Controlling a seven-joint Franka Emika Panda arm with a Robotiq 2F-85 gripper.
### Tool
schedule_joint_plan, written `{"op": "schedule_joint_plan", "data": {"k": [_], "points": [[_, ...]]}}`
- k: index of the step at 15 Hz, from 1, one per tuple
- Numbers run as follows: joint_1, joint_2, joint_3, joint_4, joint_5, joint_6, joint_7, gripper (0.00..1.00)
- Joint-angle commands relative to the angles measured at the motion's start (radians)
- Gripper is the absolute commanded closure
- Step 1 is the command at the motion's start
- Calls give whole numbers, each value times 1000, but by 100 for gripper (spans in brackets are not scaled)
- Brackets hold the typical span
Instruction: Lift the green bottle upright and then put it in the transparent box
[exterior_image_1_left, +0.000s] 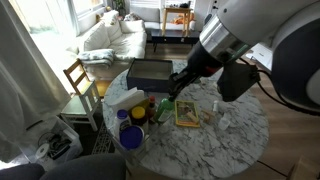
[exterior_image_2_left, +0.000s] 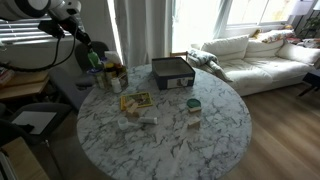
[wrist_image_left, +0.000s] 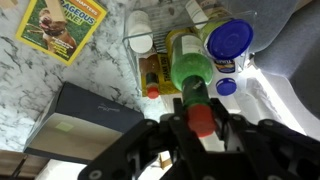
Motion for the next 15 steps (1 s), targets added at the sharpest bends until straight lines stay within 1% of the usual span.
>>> {"op": "schedule_joint_plan", "data": {"k": [1, 3, 6, 8, 11, 15], "points": [[-24, 121, -7, 71, -40, 92, 50, 92], [-25, 161, -22, 90, -83, 113, 74, 92], [-13, 209, -52, 114, -183, 95, 114, 92], [2, 237, -62, 126, -184, 95, 112, 92], [23, 257, -62, 137, -148, 84, 81, 92], [51, 289, -86, 146, -221, 81, 122, 92]]}}
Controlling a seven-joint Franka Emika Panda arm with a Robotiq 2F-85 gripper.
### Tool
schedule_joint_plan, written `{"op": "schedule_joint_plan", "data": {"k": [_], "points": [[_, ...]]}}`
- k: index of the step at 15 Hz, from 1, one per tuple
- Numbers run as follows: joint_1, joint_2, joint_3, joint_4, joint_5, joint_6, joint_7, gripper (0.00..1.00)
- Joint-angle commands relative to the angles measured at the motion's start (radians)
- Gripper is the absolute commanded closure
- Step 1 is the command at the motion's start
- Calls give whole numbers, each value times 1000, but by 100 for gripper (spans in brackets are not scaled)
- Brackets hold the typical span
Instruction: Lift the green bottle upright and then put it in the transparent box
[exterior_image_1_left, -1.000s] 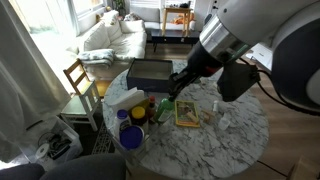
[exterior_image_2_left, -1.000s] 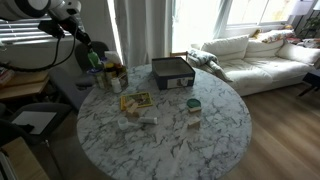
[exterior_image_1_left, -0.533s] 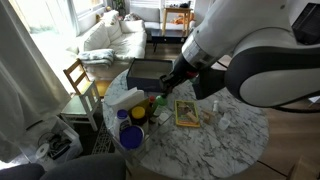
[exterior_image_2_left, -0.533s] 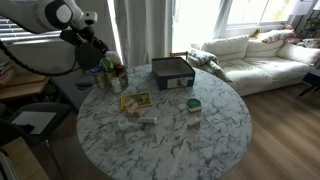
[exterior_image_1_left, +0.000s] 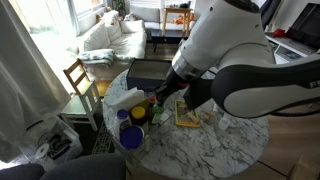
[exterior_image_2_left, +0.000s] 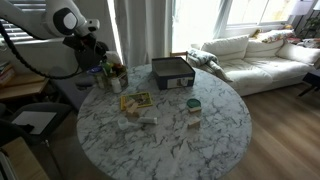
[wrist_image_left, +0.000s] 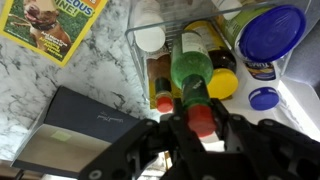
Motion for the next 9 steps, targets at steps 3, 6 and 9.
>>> {"op": "schedule_joint_plan", "data": {"k": [3, 6, 9], "points": [[57, 48, -60, 29, -116, -14, 63, 92], [78, 79, -74, 42, -136, -8, 78, 92], [99, 106, -77, 49, -121, -12, 63, 92]]}}
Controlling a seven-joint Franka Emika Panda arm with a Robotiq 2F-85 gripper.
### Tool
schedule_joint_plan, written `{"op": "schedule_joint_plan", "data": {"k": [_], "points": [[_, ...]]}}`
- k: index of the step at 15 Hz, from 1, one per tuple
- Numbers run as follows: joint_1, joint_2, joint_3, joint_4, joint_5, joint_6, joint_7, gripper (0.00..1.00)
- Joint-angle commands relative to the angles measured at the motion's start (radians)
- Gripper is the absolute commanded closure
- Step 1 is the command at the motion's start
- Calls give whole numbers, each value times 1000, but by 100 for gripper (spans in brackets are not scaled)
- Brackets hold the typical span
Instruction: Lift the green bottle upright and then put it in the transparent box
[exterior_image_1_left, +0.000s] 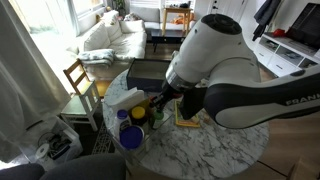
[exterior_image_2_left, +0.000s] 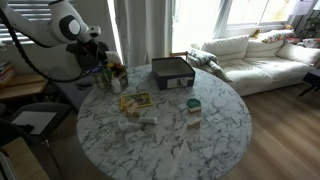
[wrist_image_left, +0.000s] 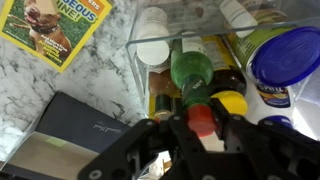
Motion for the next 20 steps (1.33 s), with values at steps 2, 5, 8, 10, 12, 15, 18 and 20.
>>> {"op": "schedule_joint_plan", "data": {"k": [2, 5, 8, 10, 12, 15, 18, 20], "points": [[51, 44, -33, 32, -29, -26, 17, 92], [75, 69, -52, 42, -44, -26, 24, 92], [93, 87, -66, 50, -38, -24, 32, 92], [102, 97, -76, 56, -35, -25, 34, 78], [107, 102, -82, 59, -26, -28, 32, 48], [113, 104, -89, 62, -22, -27, 36, 51], [109, 81, -95, 62, -9, -38, 50, 23], [88, 42, -91, 52, 40, -79, 56, 8]]}}
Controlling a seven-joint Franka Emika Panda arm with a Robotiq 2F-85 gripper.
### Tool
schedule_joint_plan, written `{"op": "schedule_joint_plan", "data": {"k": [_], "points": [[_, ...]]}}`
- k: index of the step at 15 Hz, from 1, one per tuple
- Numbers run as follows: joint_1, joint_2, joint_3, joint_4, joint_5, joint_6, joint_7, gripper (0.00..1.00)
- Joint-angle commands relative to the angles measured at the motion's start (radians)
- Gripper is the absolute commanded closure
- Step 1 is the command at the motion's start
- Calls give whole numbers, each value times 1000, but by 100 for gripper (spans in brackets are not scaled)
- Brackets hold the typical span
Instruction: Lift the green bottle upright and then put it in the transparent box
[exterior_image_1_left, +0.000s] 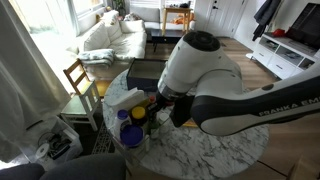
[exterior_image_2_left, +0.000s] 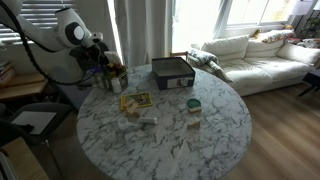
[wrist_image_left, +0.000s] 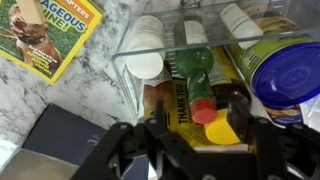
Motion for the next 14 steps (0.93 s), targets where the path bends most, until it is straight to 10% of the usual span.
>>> {"op": "schedule_joint_plan", "data": {"k": [1, 5, 6, 14], "points": [[-21, -76, -4, -13, 80, -92, 11, 1], [-128, -211, 23, -82, 337, -248, -147, 0], [-236, -249, 118, -111, 433, -265, -250, 0], [-285, -530, -77, -301, 848, -385, -799, 0]]}}
